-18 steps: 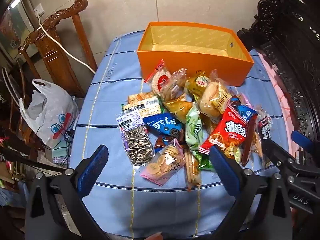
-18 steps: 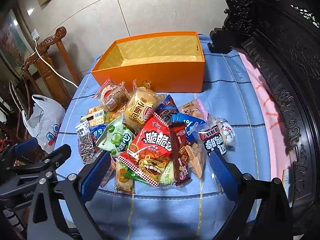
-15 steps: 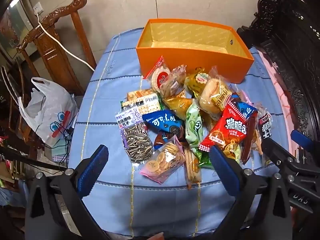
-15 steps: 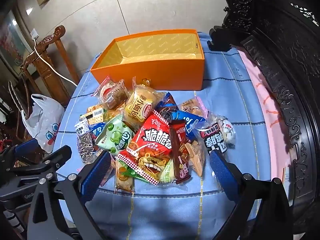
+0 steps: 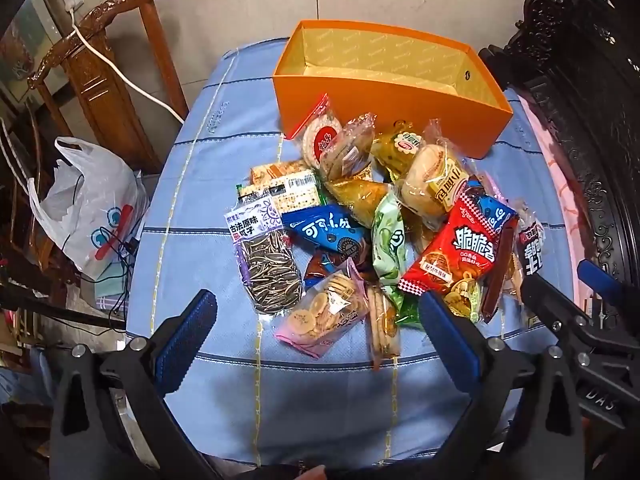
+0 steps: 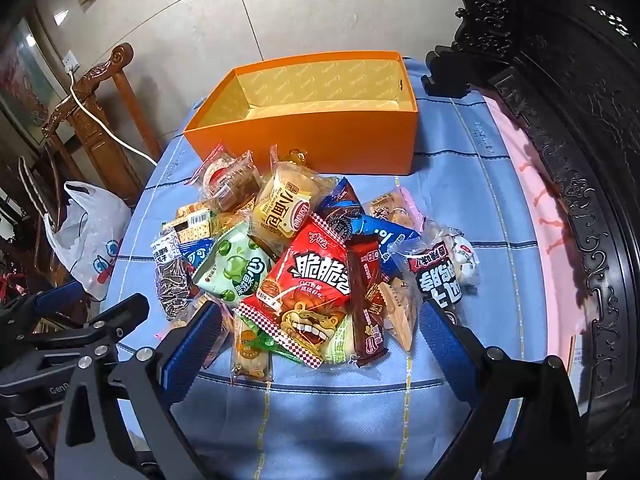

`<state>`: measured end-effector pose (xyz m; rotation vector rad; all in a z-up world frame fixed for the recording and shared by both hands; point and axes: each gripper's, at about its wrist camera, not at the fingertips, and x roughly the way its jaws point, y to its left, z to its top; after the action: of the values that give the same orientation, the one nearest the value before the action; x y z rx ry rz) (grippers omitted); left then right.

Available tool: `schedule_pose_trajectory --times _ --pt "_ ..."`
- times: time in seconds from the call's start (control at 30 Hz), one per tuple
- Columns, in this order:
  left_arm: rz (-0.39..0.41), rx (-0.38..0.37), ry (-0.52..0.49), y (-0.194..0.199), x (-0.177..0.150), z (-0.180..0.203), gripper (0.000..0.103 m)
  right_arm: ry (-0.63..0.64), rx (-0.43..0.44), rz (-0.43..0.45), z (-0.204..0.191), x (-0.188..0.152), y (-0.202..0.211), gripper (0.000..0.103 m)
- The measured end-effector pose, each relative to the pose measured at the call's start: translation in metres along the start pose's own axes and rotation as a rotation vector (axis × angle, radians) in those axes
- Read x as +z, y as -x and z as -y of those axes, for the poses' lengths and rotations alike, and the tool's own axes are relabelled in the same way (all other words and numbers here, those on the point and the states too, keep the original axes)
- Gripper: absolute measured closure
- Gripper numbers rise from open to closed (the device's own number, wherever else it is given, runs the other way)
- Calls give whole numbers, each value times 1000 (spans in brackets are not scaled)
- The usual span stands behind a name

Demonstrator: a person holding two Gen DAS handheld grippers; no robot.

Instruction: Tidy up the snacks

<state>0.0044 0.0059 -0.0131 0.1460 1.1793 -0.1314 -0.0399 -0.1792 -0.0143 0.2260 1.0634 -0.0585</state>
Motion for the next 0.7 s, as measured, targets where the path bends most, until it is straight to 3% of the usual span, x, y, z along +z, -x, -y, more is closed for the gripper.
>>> schedule_pose_trajectory --times 0.7 --pt "-17 9 21 -7 0 -6 4 29 -6 -44 -4 3 -12 4"
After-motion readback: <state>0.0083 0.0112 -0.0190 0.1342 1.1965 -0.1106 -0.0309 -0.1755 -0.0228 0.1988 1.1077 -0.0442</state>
